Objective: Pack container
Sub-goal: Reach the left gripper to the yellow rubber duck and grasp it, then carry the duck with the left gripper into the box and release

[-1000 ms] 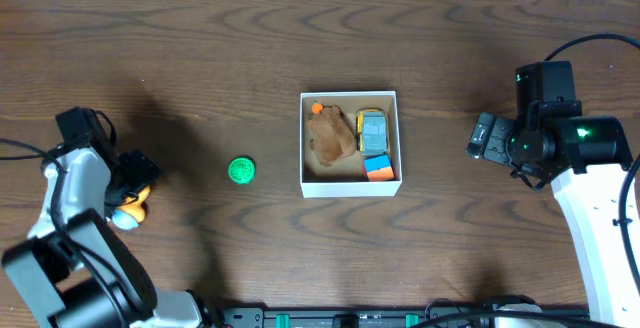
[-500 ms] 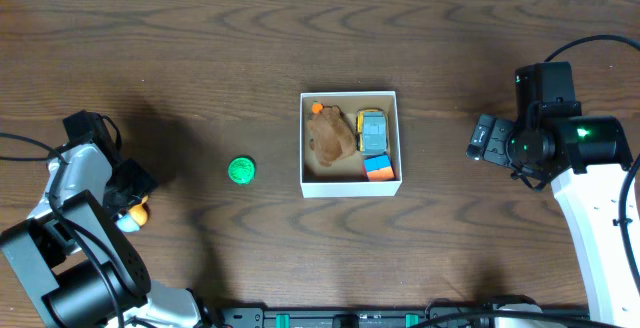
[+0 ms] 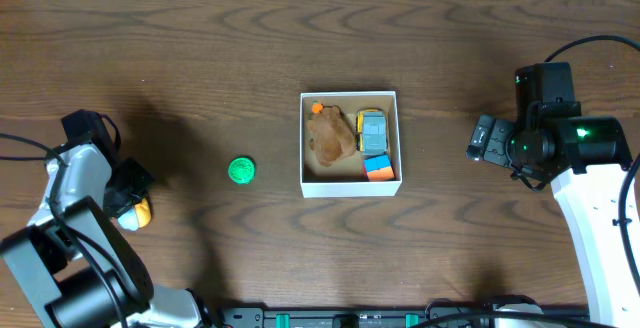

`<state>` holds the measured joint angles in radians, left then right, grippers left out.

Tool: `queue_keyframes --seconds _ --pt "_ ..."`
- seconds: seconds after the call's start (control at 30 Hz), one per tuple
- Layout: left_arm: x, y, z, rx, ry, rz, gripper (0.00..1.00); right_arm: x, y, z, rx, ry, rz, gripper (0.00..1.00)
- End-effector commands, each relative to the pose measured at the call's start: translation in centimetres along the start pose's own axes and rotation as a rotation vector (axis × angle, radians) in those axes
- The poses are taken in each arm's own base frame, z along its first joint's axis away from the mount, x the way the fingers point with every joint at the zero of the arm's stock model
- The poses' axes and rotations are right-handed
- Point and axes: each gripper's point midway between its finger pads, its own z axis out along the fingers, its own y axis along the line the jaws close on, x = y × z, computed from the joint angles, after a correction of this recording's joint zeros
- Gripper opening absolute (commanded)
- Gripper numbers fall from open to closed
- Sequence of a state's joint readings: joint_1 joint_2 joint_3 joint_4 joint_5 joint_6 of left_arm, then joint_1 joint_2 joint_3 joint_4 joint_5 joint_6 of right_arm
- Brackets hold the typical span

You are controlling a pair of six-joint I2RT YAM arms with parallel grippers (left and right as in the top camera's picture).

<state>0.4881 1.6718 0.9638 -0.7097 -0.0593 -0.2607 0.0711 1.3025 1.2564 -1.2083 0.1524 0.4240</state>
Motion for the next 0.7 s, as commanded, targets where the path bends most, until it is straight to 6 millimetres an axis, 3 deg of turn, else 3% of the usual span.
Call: queue_keyframes --seconds 0.0,0.07,0.2,0.4,0.53,0.6,0.67 --pt "-1.5 -1.8 -3.7 0.065 -0.095 0.034 0.06 -0.2 -0.2 0.4 0.004 -0.001 -0.001 0.99" --pt "-1.9 -3.2 -6.6 0.095 -0.161 0.084 0.06 -0.5 -0.1 0.4 -0.001 -0.011 0.021 0.99" --pt "-0.9 -8.1 -13.8 0.224 -0.316 0.295 0.06 -1.0 0.0 0.4 -0.008 -0.031 0.084 0.99" --pt "5.1 -16.7 -23.0 0.44 -0.605 0.798 0.06 -1.9 -1.4 0.6 0.018 -0.06 0.295 0.99" --pt "11.2 -21.2 -26.1 0.536 -0.733 1.194 0.06 -2.3 -1.5 0.6 0.011 -0.071 0.308 0.99" --pt "14.9 -23.3 -26.7 0.603 -0.751 1.352 0.06 -2.2 -1.5 0.6 0.014 -0.068 0.303 0.99" --pt "17.1 -24.6 -26.7 0.638 -0.744 1.422 0.06 -2.2 -1.5 0.6 0.014 -0.068 0.286 0.99"
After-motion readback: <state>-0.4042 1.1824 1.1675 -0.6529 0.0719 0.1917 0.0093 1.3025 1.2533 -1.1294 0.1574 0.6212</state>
